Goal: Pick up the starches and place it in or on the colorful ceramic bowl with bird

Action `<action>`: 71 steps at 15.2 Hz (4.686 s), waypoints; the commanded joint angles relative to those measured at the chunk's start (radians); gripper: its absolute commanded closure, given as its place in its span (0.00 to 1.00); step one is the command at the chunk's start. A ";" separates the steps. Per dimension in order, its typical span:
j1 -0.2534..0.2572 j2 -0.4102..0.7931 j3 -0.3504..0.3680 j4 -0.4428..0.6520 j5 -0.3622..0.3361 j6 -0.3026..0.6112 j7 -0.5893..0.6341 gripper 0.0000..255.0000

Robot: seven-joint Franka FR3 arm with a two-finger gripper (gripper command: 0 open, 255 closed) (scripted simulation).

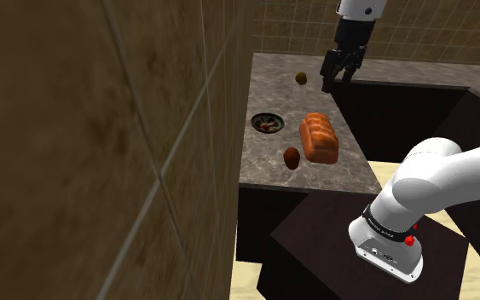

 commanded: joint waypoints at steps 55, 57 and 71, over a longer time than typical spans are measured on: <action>-0.285 0.973 0.179 -0.204 -0.383 0.917 0.935 1.00; -0.285 0.973 0.179 -0.204 -0.383 0.917 0.935 1.00; -0.285 0.793 0.196 -0.188 -0.288 0.736 0.843 1.00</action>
